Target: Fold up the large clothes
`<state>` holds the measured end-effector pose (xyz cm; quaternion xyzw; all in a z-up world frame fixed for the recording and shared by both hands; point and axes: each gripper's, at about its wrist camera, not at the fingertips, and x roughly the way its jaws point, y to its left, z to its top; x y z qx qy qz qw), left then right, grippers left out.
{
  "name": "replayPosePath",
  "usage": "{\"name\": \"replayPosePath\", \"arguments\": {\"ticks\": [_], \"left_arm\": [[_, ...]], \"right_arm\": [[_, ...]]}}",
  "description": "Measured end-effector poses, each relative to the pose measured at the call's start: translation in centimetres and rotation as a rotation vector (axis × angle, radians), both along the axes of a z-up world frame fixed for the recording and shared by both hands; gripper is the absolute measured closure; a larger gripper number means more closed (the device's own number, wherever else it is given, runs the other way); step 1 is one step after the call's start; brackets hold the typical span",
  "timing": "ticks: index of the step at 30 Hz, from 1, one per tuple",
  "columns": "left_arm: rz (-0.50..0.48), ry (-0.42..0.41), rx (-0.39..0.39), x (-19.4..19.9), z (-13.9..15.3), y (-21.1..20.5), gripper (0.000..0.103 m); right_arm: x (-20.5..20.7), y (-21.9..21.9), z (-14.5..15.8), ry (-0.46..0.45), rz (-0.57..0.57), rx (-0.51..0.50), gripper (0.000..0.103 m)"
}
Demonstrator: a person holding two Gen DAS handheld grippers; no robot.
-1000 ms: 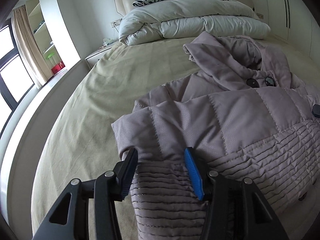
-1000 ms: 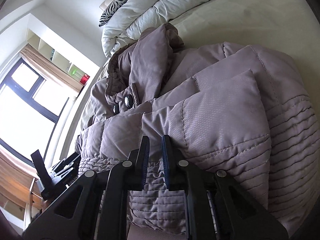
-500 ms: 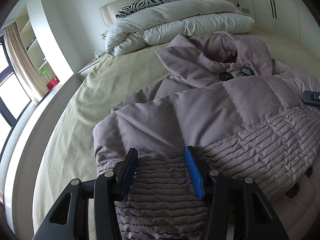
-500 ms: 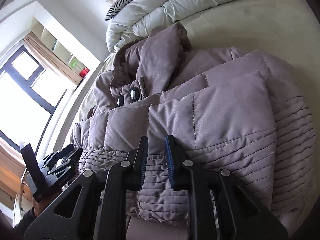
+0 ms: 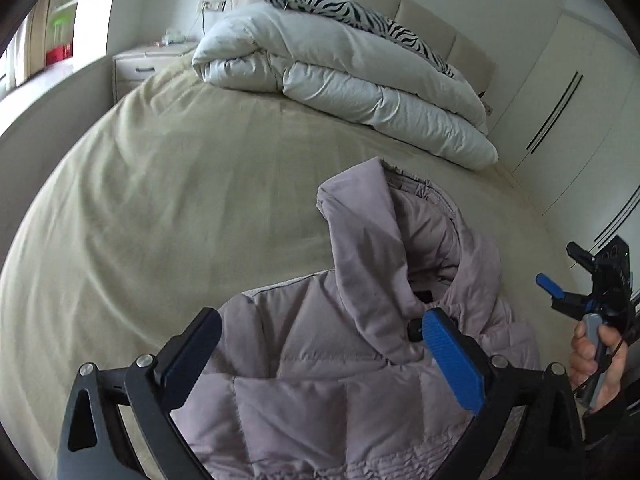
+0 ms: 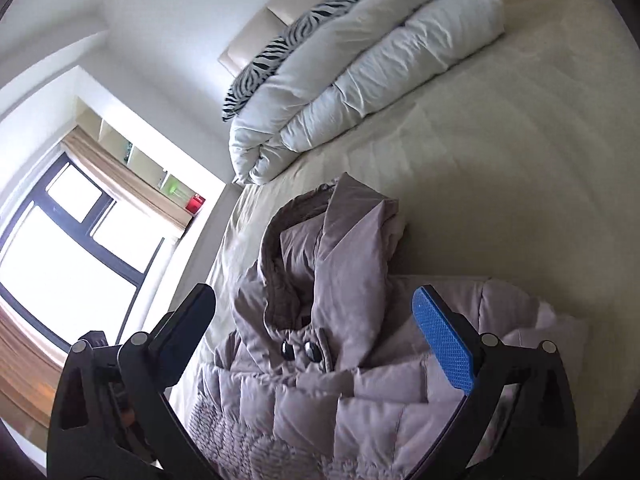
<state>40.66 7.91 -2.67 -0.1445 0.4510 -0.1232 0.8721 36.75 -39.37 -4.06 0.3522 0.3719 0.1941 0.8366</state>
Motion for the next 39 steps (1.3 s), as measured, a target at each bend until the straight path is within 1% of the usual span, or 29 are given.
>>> {"name": "replayPosePath", "arguments": {"ticks": [2,4,5,7,8,10,12,14,15,16,17,18,19,20,21,22,23,27,29,32,34,36,37,39], "left_arm": [[0.024,0.062,-0.049,3.2,-0.9,0.2,0.001],[0.019,0.090,-0.100,5.3,-1.5,0.0,0.001],[0.006,0.109,-0.107,6.3,-1.9,-0.5,0.001],[-0.020,0.141,-0.097,8.0,-2.7,-1.7,0.001],[-0.031,0.158,-0.093,8.9,-3.2,-2.3,0.001],[-0.032,0.203,-0.119,10.5,-4.4,-2.9,0.001],[-0.019,0.235,-0.158,12.0,-5.4,-3.3,0.001],[-0.013,0.258,-0.176,13.2,-6.1,-3.9,0.002],[-0.011,0.263,-0.178,13.6,-6.2,-4.2,0.004],[-0.017,0.266,-0.183,14.0,-6.3,-4.6,0.017],[-0.034,0.273,-0.198,14.5,-6.4,-5.1,0.040],[-0.048,0.281,-0.219,14.6,-6.4,-5.6,0.052],[-0.055,0.275,-0.221,14.6,-6.1,-6.0,0.071],[-0.072,0.250,-0.202,14.2,-5.6,-6.6,0.084],[-0.095,0.224,-0.183,13.9,-5.0,-7.2,0.088],[-0.105,0.193,-0.172,13.1,-4.2,-7.5,0.091],[-0.111,0.160,-0.175,12.1,-3.4,-7.6,0.093],[-0.139,0.036,-0.192,6.9,-0.2,-7.1,0.095],[-0.150,-0.001,-0.213,3.6,0.8,-6.8,0.096],[-0.180,-0.077,-0.191,-1.7,2.0,-6.7,0.096],[-0.196,-0.118,-0.166,-5.3,2.3,-6.8,0.096],[-0.212,-0.147,-0.159,-8.5,2.0,-6.9,0.096],[-0.218,-0.153,-0.158,-10.2,1.7,-6.9,0.096],[-0.215,-0.144,-0.157,-12.7,0.7,-7.0,0.096]], "right_arm": [[3.2,-0.7,-0.9,0.056,-0.006,0.038,0.004],[6.3,-0.6,-2.1,0.112,0.012,0.051,0.004],[7.9,-0.3,-2.9,0.144,0.022,0.039,0.006],[10.3,0.3,-3.7,0.170,0.031,-0.001,0.008],[11.3,0.6,-4.2,0.182,0.046,-0.005,0.008],[13.1,1.6,-5.7,0.223,0.067,-0.003,0.008],[14.4,2.8,-7.3,0.273,0.087,-0.026,0.013],[15.6,3.9,-8.6,0.307,0.110,-0.051,0.030],[15.9,4.3,-9.1,0.304,0.113,-0.051,0.034],[16.2,4.6,-9.2,0.293,0.110,-0.053,0.043],[16.5,4.8,-9.1,0.279,0.106,-0.054,0.054],[16.7,5.0,-8.9,0.265,0.105,-0.061,0.060],[16.6,5.3,-8.4,0.247,0.107,-0.086,0.072],[16.5,5.7,-7.9,0.225,0.112,-0.120,0.076],[16.2,6.1,-7.1,0.197,0.121,-0.150,0.080],[15.8,6.3,-6.2,0.172,0.126,-0.170,0.086],[15.2,6.4,-5.2,0.143,0.126,-0.181,0.089],[10.7,6.8,-0.3,-0.024,0.145,-0.256,0.092],[7.6,6.7,1.8,-0.100,0.161,-0.252,0.094],[1.9,7.1,4.3,-0.209,0.193,-0.282,0.094],[-2.0,7.1,4.9,-0.238,0.212,-0.280,0.094],[-6.0,7.1,4.7,-0.255,0.223,-0.300,0.094],[-7.8,7.0,4.4,-0.251,0.223,-0.300,0.094],[-10.8,6.4,2.7,-0.210,0.211,-0.286,0.094]]}}
